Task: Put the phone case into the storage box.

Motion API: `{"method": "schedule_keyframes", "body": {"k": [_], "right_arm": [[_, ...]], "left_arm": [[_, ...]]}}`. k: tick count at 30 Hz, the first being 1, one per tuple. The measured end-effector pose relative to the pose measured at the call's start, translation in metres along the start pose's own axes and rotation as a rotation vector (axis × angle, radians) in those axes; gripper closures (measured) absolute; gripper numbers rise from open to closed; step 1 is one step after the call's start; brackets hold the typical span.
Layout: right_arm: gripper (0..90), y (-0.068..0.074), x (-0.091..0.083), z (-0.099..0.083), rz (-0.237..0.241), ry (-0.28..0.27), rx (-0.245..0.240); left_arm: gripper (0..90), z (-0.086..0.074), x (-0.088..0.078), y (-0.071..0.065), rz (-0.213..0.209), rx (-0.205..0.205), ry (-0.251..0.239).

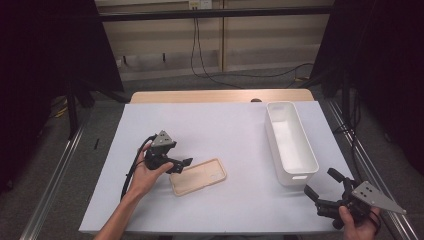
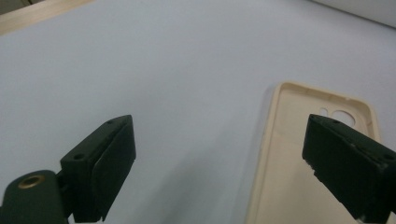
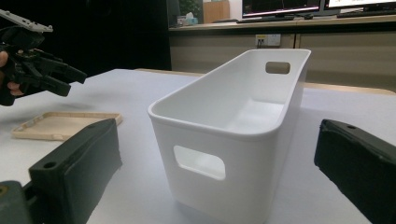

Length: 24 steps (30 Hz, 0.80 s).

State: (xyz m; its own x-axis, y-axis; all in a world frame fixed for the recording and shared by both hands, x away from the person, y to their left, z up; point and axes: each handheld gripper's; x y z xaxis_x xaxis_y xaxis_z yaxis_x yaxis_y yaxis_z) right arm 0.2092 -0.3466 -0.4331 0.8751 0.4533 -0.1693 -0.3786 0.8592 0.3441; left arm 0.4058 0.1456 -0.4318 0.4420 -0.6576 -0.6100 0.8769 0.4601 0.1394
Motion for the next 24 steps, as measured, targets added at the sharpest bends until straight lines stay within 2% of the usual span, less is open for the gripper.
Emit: {"method": "schedule_keyframes", "body": {"k": [3, 4, 5, 6, 7, 8, 11, 12, 13, 14, 16, 21, 22, 24], "right_arm": [[0.2, 0.0, 0.0, 0.0, 0.001, -0.002, 0.002], [0.2, 0.0, 0.0, 0.0, 0.001, -0.002, 0.003], [0.2, 0.0, 0.0, 0.0, 0.001, -0.002, 0.003], [0.2, 0.0, 0.0, 0.0, -0.001, -0.003, 0.003], [0.2, 0.0, 0.0, 0.0, -0.002, -0.002, 0.002], [0.2, 0.0, 0.0, 0.0, -0.001, -0.002, 0.002], [0.2, 0.0, 0.0, 0.0, 0.0, 0.0, 0.0], [0.2, 0.0, 0.0, 0.0, 0.001, 0.001, 0.0], [0.2, 0.0, 0.0, 0.0, 0.001, 0.0, 0.003], [0.2, 0.0, 0.0, 0.0, 0.001, 0.002, 0.002], [0.2, 0.0, 0.0, 0.0, 0.0, 0.001, 0.002], [0.2, 0.0, 0.0, 0.0, 0.002, 0.0, 0.002], [0.2, 0.0, 0.0, 0.0, 0.002, 0.002, 0.001], [0.2, 0.0, 0.0, 0.0, 0.002, 0.001, 0.002]], "left_arm": [[9.8, 0.001, 0.002, -0.001, -0.015, -0.002, -0.017], [9.5, 0.001, 0.003, -0.002, -0.04, -0.021, -0.026], [9.5, 0.002, 0.003, -0.002, -0.052, -0.015, -0.022], [9.5, 0.004, 0.005, -0.004, -0.044, 0.019, 0.04], [9.2, 0.004, 0.005, -0.004, -0.044, 0.019, 0.04], [8.5, 0.005, 0.006, -0.003, -0.071, 0.026, 0.061], [6.0, 0.007, 0.008, -0.006, -0.076, 0.014, 0.054], [5.8, 0.01, 0.011, -0.007, -0.107, 0.024, 0.066], [5.8, 0.01, 0.011, -0.007, -0.107, 0.024, 0.066], [5.8, 0.011, 0.012, -0.008, -0.126, 0.019, 0.065], [5.8, 0.015, 0.016, -0.01, -0.138, 0.033, 0.079], [6.8, 0.018, 0.021, -0.012, -0.147, 0.036, 0.095], [8.1, 0.019, 0.024, -0.011, -0.178, 0.039, 0.108], [8.7, 0.019, 0.025, -0.01, -0.187, 0.032, 0.105]]}}
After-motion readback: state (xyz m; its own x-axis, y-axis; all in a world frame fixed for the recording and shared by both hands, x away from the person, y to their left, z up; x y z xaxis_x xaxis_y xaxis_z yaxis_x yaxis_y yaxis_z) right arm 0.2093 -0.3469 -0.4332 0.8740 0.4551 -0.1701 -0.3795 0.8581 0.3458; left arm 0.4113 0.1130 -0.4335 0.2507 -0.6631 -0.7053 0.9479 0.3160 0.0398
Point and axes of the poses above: each handheld gripper's, and its own axes: x roughly forward along the jaws, z roughly out of its top, y roughly to its left, and after that the axes turned 14 degrees about x, right-handed
